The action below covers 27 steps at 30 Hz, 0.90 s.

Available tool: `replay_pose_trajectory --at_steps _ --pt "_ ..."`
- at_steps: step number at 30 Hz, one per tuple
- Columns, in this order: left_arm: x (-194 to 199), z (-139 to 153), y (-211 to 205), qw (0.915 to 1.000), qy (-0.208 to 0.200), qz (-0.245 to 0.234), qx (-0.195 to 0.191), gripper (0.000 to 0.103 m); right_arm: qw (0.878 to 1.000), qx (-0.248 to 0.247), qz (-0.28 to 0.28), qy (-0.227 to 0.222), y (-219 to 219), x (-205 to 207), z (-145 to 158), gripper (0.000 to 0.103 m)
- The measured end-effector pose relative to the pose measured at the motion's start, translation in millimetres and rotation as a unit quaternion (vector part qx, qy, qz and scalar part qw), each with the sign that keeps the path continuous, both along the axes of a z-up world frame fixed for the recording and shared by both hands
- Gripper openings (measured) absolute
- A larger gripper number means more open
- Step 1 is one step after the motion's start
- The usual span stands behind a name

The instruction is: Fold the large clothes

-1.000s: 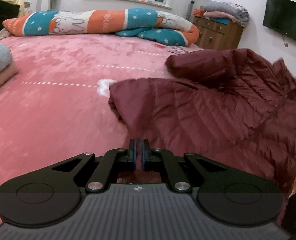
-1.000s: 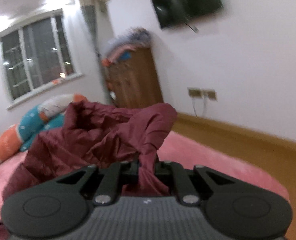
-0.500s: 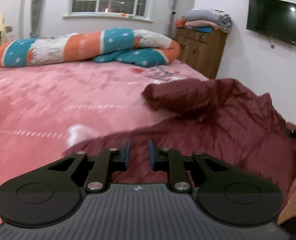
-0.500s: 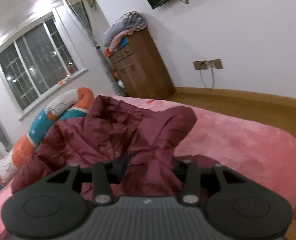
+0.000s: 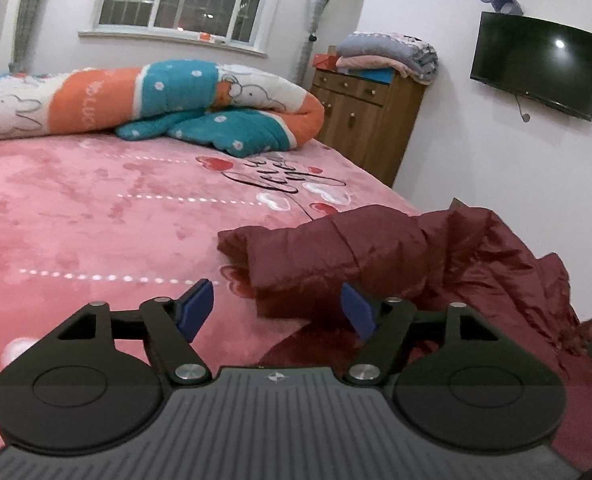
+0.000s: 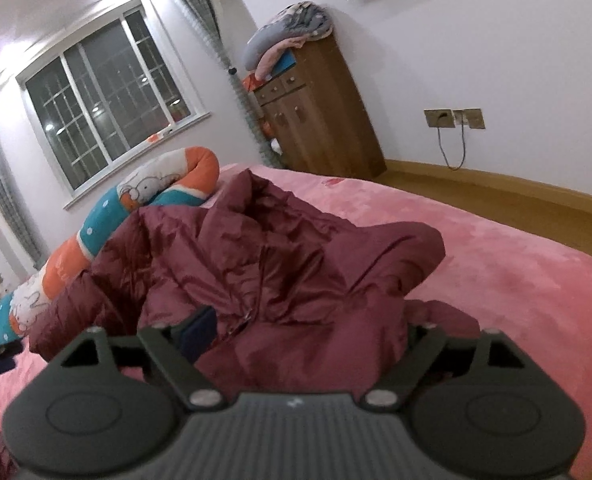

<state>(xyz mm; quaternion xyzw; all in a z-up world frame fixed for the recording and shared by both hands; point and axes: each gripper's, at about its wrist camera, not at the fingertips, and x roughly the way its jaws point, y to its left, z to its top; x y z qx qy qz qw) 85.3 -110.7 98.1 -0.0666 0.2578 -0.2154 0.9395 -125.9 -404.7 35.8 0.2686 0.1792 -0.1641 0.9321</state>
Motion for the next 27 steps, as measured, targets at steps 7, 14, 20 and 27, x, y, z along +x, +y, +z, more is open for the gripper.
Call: replay_pose_trajectory --at_steps 7,14,20,27 --pt "37 -21 -19 0.9998 0.017 -0.005 0.000 0.085 1.000 0.003 0.010 0.014 -5 7 -7 0.085" --pt "41 -15 -22 0.9995 0.014 0.025 -0.011 0.018 1.000 -0.008 0.008 0.025 -3 14 -6 0.036" --pt "28 7 -1 0.9983 -0.010 0.051 -0.027 0.009 0.999 -0.043 0.023 0.014 10 28 12 0.012" --pt "14 32 52 0.9942 -0.041 0.093 -0.034 0.008 0.994 -0.080 0.067 -0.037 42 57 51 0.008"
